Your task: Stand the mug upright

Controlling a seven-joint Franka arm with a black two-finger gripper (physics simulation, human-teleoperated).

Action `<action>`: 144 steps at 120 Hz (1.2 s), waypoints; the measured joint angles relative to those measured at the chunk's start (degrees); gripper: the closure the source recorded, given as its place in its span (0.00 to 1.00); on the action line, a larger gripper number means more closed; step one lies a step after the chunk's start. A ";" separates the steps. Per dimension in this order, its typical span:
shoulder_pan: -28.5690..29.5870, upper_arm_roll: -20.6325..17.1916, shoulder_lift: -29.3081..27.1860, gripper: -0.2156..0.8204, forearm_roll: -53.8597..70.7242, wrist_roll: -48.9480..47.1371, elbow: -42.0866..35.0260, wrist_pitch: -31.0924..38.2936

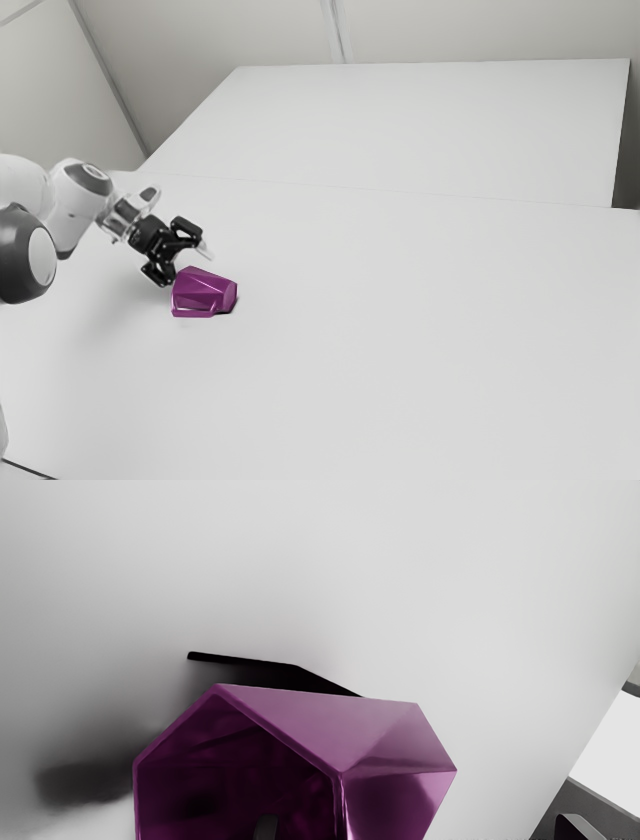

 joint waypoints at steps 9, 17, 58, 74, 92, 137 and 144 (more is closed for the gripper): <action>-0.13 0.00 -0.05 0.25 -1.17 0.03 -0.94 0.02; -0.27 0.00 -0.08 0.29 -1.88 0.06 -1.44 0.06; 0.07 0.08 -0.90 0.83 -2.85 0.24 -2.84 0.11; 0.19 0.08 -1.43 0.89 -2.99 0.27 -3.03 0.06; 0.24 0.09 -2.95 0.94 -3.23 0.39 -3.03 -0.22; -1.20 -0.01 -8.61 0.96 2.18 -1.12 -3.34 1.81; -3.28 0.05 -11.06 0.97 5.41 -2.29 -5.20 4.59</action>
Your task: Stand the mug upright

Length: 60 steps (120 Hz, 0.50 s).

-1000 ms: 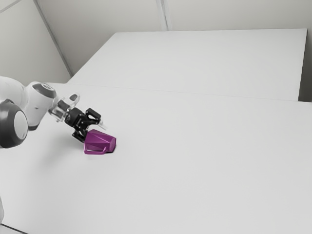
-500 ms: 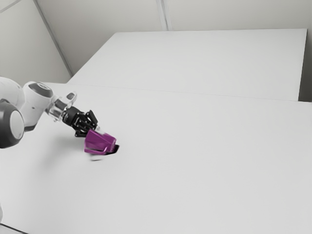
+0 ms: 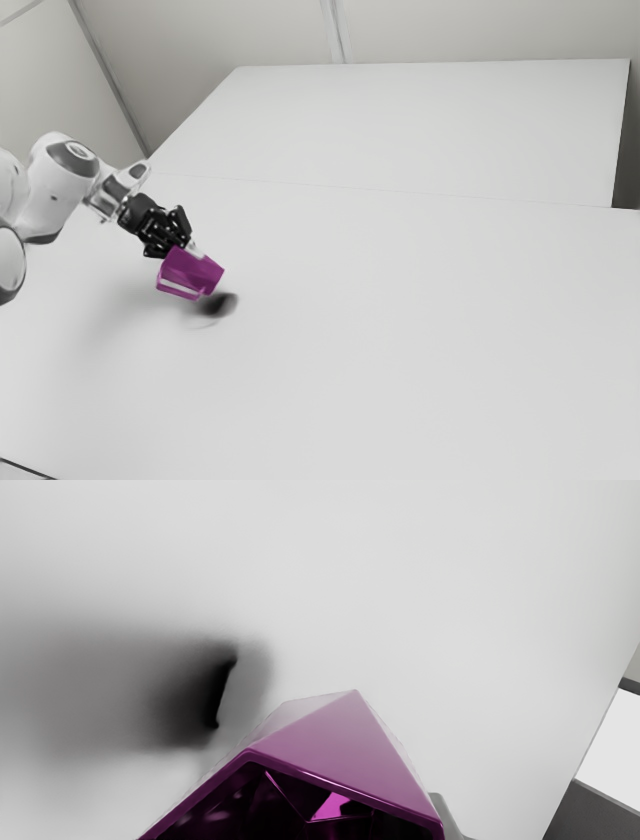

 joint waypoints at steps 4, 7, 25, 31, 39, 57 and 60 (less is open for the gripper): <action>-1.38 0.01 -1.33 0.97 2.17 -0.88 -1.00 1.83; -2.33 0.01 -2.00 0.97 3.66 -1.58 -1.68 3.16; -6.72 0.74 -5.05 0.97 11.95 -6.69 -5.28 10.28; -7.73 0.78 -5.62 0.97 15.08 -8.88 -5.67 11.92; -9.25 0.84 -6.52 0.97 19.04 -12.08 -6.25 13.78; -12.33 1.95 -8.33 0.97 24.33 -18.97 -10.14 18.80; -12.95 2.19 -8.66 0.97 24.90 -20.12 -10.98 19.67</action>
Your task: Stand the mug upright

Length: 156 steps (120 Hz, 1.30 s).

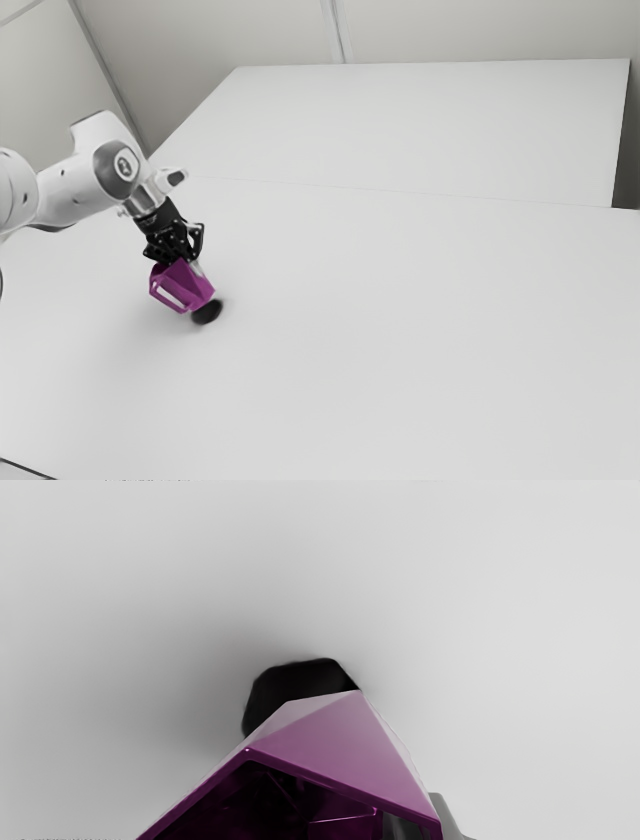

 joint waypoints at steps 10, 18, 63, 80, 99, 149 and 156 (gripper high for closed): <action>-1.81 0.87 -1.22 0.97 1.28 -3.68 -2.89 2.91; -3.21 1.35 -2.02 0.97 2.46 -6.58 -4.44 5.23; -7.61 2.66 -2.54 0.97 13.86 -22.08 -6.52 12.60; -8.28 2.75 -2.44 0.97 17.08 -26.99 -6.54 11.86; -8.40 2.90 -2.26 0.97 19.42 -31.45 -6.51 9.82; -7.95 3.62 -0.93 0.97 18.63 -38.82 -6.62 6.56; -7.73 3.63 -0.49 0.97 18.04 -39.44 -6.67 6.46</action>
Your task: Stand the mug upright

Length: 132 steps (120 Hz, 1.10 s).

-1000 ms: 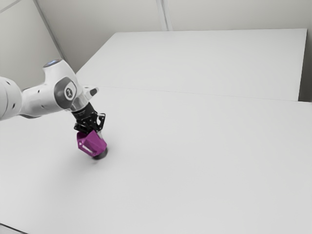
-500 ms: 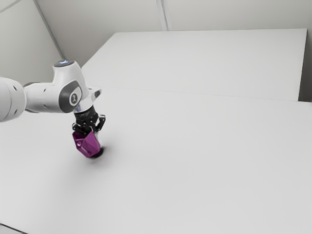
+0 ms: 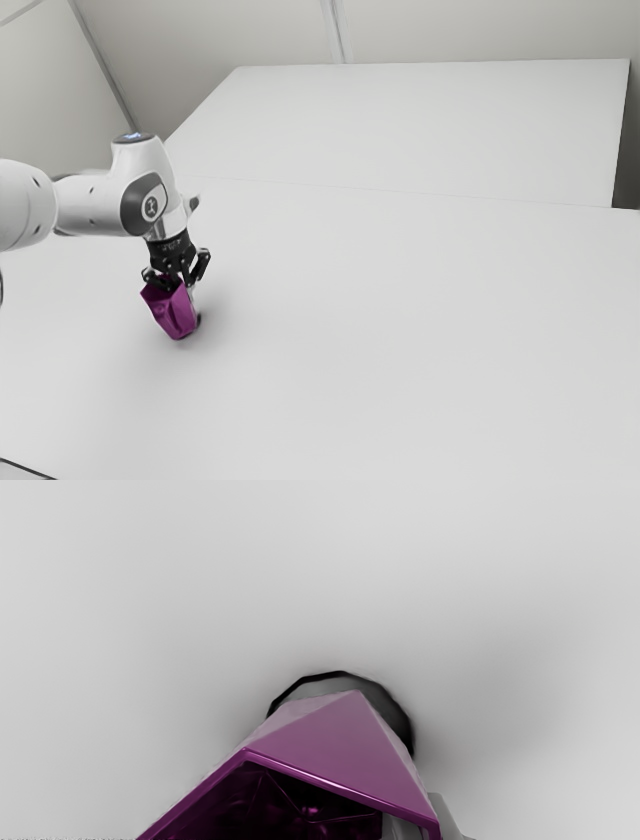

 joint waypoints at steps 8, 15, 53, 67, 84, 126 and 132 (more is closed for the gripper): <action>0.08 0.01 0.23 0.96 -0.53 -0.62 -0.03 -0.08; 0.09 0.02 0.44 0.84 -0.99 -0.90 -0.02 -0.11; -0.09 0.05 0.49 0.36 -2.11 -1.49 0.86 -0.24; -0.06 0.05 0.25 0.30 -2.31 -1.29 2.07 -0.99; 0.00 0.04 0.03 0.25 -2.39 -0.93 3.86 -2.30; 0.02 -0.01 -3.25 0.22 -1.66 0.94 10.26 -9.66; -0.43 -0.04 -4.43 0.21 -1.25 1.65 11.75 -11.66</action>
